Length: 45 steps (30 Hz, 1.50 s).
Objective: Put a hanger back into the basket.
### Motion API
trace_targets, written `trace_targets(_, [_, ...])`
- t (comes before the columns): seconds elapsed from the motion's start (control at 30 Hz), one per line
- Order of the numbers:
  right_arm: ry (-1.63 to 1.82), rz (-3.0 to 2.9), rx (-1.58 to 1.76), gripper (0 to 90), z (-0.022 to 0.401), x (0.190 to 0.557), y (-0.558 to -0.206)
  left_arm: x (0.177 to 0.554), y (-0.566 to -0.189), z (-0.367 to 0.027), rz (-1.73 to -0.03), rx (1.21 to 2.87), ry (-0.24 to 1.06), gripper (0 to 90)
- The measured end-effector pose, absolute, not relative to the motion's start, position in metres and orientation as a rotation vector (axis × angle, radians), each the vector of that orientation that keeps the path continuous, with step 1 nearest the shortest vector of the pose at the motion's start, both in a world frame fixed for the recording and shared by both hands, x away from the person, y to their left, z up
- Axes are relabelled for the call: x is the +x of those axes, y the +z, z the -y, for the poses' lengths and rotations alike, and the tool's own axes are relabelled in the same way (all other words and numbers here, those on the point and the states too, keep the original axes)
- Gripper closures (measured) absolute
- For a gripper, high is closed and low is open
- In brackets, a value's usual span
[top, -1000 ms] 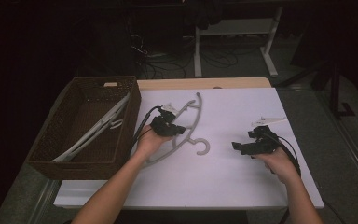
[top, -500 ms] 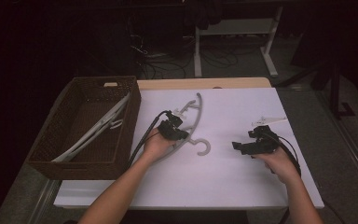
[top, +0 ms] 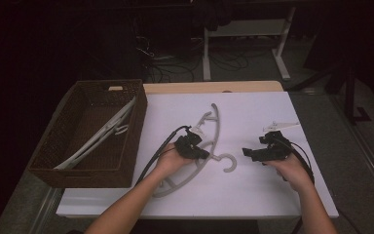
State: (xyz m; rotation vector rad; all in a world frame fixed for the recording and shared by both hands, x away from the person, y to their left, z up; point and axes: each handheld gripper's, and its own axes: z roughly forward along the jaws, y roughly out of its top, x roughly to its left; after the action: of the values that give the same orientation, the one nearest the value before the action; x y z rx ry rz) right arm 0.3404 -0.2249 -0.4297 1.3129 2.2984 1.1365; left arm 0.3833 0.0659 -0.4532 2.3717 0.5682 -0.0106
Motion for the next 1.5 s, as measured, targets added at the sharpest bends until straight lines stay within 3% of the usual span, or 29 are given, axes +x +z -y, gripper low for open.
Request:
trace_targets(0.2, [1.132,-2.303,1.310,13.3,0.224,0.341,-0.430,0.380,-0.451,-0.064,-0.561,2.353,-0.018,89.8])
trace_targets(0.33, [1.136,-2.298,1.315,13.2,0.225,0.340,-0.430,0.389,-0.441,-0.075,-0.622,2.292,0.054,81.7])
trace_targets(0.4, [1.135,-2.296,1.315,13.2,0.226,0.340,-0.430,0.397,-0.436,-0.082,-0.681,2.277,0.132,72.1])
trace_targets(0.53, [1.135,-2.298,1.314,13.3,0.225,0.341,-0.430,0.419,-0.431,-0.092,-0.787,2.271,0.245,61.5])
trace_targets(0.6, [1.132,-2.301,1.314,13.2,0.225,0.341,-0.430,0.429,-0.432,-0.094,-0.818,2.276,0.258,61.0])
trace_targets(1.0, [1.134,-2.300,1.315,13.2,0.226,0.342,-0.431,0.466,-0.446,-0.076,-0.880,2.304,0.269,64.8])
trace_targets(1.17, [1.137,-2.300,1.318,13.2,0.227,0.342,-0.431,0.469,-0.451,-0.072,-0.859,2.334,0.279,73.1])
trace_targets(1.5, [1.139,-2.300,1.313,13.3,0.226,0.342,-0.430,0.464,-0.451,-0.062,-0.763,2.356,0.257,78.8])
